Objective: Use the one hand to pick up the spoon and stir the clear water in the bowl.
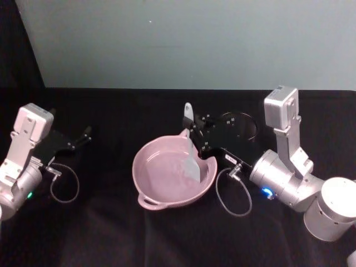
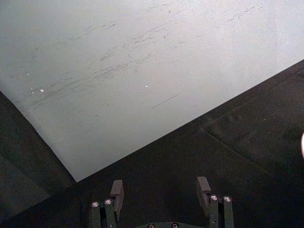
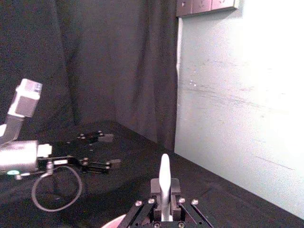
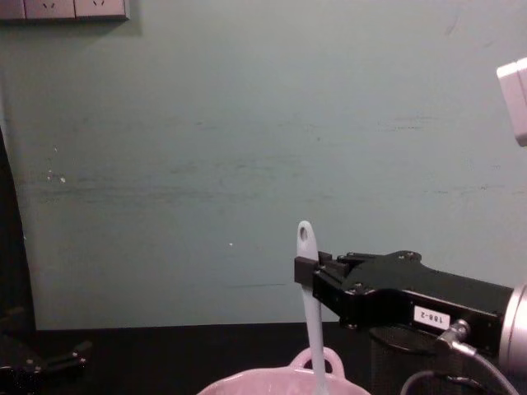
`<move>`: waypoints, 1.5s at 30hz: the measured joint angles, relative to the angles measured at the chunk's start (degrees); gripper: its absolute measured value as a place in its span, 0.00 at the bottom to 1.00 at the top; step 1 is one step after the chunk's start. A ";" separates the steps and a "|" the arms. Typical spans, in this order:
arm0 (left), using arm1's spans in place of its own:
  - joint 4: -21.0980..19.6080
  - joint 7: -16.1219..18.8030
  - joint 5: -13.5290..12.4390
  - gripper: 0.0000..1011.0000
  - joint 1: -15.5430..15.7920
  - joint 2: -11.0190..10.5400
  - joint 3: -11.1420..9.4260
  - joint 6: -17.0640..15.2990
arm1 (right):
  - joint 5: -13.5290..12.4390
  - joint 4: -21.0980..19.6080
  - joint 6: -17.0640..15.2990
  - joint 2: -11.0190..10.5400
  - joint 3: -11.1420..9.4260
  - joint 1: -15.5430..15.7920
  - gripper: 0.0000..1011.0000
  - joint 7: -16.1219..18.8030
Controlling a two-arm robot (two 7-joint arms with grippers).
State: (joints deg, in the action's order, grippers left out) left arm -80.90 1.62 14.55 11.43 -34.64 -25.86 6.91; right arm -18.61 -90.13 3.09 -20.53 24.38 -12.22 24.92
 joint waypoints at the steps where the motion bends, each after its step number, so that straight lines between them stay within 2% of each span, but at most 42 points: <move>1: 0.00 0.00 0.00 1.00 0.00 0.00 0.00 0.00 | -0.03 -0.89 -0.31 -0.17 0.08 0.60 0.11 0.00; 5: 0.00 0.00 0.00 1.00 0.00 0.00 0.00 0.00 | -0.24 -2.01 -0.69 -0.08 0.74 1.47 0.11 0.11; 10: 0.00 0.00 0.00 1.00 0.00 0.00 0.00 0.00 | -0.37 -1.51 -0.66 0.94 2.12 1.10 0.11 0.96; 17: 0.00 0.00 0.00 1.00 0.00 0.00 0.00 0.00 | 0.05 1.11 -0.46 3.47 4.28 -1.70 0.11 1.60; 24: 0.00 0.00 0.00 1.00 0.00 0.00 0.00 0.00 | 2.41 5.17 0.14 5.36 5.78 -5.55 0.11 1.37; 34: 0.00 0.00 0.00 1.00 0.00 0.00 0.00 0.00 | 3.67 9.68 1.52 6.35 4.59 -8.09 0.11 0.33; 39: 0.00 0.00 0.00 1.00 0.00 0.00 0.00 0.00 | 4.13 9.01 1.52 5.80 3.54 -7.66 0.11 -0.57; 45: 0.00 0.00 0.00 1.00 0.00 0.00 0.00 0.00 | 4.43 5.55 0.24 4.05 2.33 -5.38 0.11 -1.20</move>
State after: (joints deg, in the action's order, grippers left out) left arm -80.90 1.62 14.55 11.43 -34.64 -25.86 6.90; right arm -14.18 -84.57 3.32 -16.48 26.71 -17.60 23.72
